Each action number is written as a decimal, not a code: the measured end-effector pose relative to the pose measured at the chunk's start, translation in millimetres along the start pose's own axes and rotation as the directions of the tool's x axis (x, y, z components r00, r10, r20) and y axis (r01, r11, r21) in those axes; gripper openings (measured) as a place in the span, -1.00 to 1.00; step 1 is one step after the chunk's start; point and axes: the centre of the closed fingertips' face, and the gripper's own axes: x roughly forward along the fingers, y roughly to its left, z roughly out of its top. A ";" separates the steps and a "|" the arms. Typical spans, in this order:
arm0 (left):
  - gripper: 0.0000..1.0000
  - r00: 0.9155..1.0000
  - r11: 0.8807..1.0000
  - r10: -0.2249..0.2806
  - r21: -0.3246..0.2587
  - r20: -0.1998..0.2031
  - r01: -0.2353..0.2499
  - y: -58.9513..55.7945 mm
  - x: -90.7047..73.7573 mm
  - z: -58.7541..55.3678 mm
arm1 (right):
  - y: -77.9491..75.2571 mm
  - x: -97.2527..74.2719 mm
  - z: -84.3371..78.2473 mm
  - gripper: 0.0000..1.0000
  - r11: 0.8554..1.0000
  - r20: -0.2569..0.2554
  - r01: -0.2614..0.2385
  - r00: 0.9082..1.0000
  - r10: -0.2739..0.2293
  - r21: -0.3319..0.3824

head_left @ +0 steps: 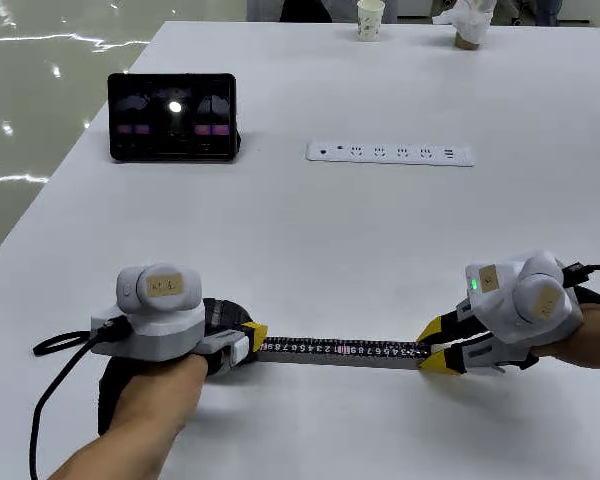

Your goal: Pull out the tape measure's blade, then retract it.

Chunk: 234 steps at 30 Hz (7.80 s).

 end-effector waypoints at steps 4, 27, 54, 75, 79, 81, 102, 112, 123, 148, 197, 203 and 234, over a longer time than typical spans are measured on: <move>0.17 1.000 1.000 -0.003 -0.002 -0.001 0.003 0.2 0.1 -0.1 | 0.2 3.4 4.8 -0.79 1.000 0.005 -0.004 1.000 0.004 0.000; 0.18 1.000 1.000 -0.011 -0.006 -0.008 0.011 -0.1 1.0 -0.6 | 0.2 16.1 19.8 -0.79 1.000 0.016 -0.015 1.000 0.015 -0.007; 0.18 1.000 1.000 -0.023 -0.005 -0.016 0.023 -0.2 0.4 -1.0 | 0.8 26.2 34.2 -0.79 1.000 0.036 -0.022 0.999 0.022 -0.003; 0.18 0.999 1.000 -0.026 -0.004 -0.020 0.026 -0.2 0.2 -1.1 | 0.4 30.0 38.9 -0.79 1.000 0.041 -0.023 0.999 0.023 -0.002; 0.18 0.999 1.000 -0.030 -0.005 -0.022 0.030 -0.4 -0.5 -1.3 | 0.9 32.2 42.3 -0.79 1.000 0.047 -0.026 0.999 0.026 -0.001; 0.18 0.999 1.000 -0.030 -0.005 -0.023 0.030 -0.4 -0.5 -1.3 | 1.1 33.8 44.4 -0.79 1.000 0.048 -0.028 0.998 0.028 -0.004; 0.18 0.999 0.999 -0.036 -0.010 -0.025 0.035 -0.4 -0.6 -1.8 | 1.3 46.2 61.2 -0.78 0.999 0.063 -0.037 0.997 0.037 -0.005; 0.18 0.999 0.999 -0.038 -0.011 -0.027 0.038 0.1 0.8 -1.7 | 2.1 55.8 73.6 -0.78 0.999 0.076 -0.047 0.996 0.047 -0.007; 0.18 0.999 0.999 -0.041 -0.015 -0.027 0.041 1.5 2.9 -1.8 | 1.6 62.4 82.4 -0.78 0.999 0.086 -0.046 0.995 0.046 -0.007; 0.19 0.999 0.999 -0.046 -0.022 -0.028 0.046 1.8 3.1 -2.0 | 2.2 80.9 107.6 -0.78 0.998 0.117 -0.053 0.992 0.055 -0.016; 0.19 0.998 0.997 -0.059 -0.047 -0.032 0.057 2.4 2.4 -1.5 | 2.4 113.5 150.3 -0.77 0.996 0.144 -0.072 0.986 0.079 -0.052; 0.20 0.998 0.997 -0.061 -0.041 -0.030 0.060 1.8 2.4 -1.6 | 2.9 113.7 150.1 -0.76 0.997 0.140 -0.065 0.988 0.069 -0.039; 0.26 0.995 0.994 -0.092 -0.056 -0.048 0.089 0.7 3.8 -2.8 | 1.4 107.0 143.1 -0.64 0.999 0.095 -0.031 0.995 0.034 -0.035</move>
